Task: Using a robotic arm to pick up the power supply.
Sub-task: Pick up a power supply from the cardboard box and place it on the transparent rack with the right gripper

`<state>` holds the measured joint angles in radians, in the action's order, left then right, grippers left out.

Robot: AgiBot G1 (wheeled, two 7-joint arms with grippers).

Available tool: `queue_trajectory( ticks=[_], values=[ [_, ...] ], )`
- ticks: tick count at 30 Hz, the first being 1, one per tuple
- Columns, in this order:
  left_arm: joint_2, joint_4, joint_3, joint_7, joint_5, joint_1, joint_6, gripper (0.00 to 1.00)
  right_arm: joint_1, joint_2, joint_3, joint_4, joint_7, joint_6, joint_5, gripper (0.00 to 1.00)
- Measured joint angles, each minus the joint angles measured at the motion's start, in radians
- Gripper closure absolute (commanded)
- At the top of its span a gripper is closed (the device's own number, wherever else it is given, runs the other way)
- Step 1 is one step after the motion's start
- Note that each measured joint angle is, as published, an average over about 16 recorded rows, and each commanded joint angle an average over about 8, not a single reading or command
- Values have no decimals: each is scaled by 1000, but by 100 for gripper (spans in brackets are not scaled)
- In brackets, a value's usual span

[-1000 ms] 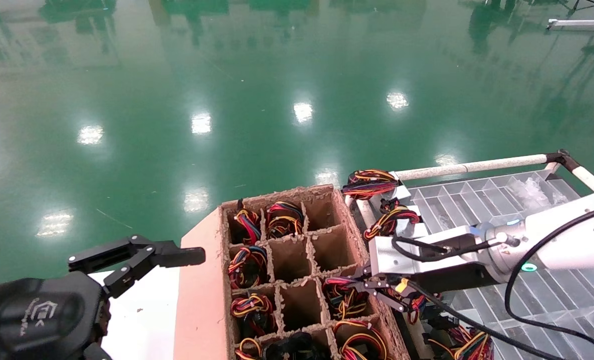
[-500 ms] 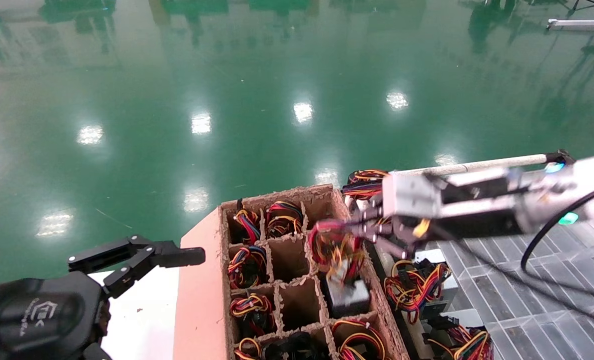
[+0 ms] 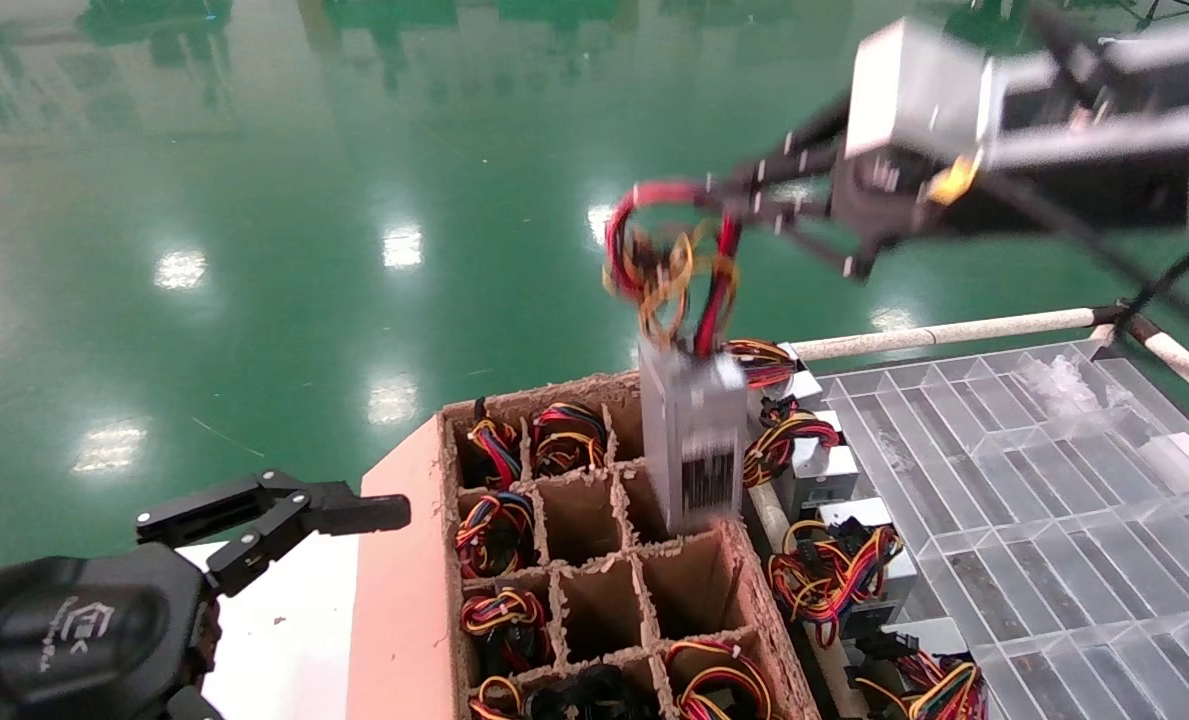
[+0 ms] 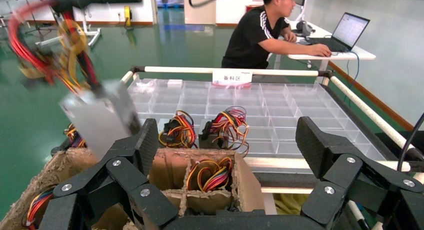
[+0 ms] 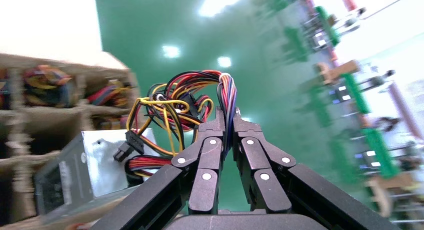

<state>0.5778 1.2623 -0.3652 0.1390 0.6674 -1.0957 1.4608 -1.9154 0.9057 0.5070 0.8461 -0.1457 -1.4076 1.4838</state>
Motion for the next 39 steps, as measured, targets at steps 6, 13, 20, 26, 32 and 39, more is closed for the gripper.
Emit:
queue_trajectory(
  ticks=[6,13,20,26,32,39],
  values=[
    [0,0,0,0,0,0,0,0,-96,16,1,-121,-78,22,37,100],
    [0,0,0,0,0,0,0,0,-180,41,20,-342,-191,86,103,100],
    [0,0,0,0,0,0,0,0,-218,67,35,-563,-299,224,156,100],
    [0,0,0,0,0,0,0,0,-220,85,37,-687,-359,359,176,100],
    [0,0,0,0,0,0,0,0,-207,105,36,-757,-393,465,183,100],
    [0,0,0,0,0,0,0,0,-183,137,37,-801,-421,534,185,100]
  ],
)
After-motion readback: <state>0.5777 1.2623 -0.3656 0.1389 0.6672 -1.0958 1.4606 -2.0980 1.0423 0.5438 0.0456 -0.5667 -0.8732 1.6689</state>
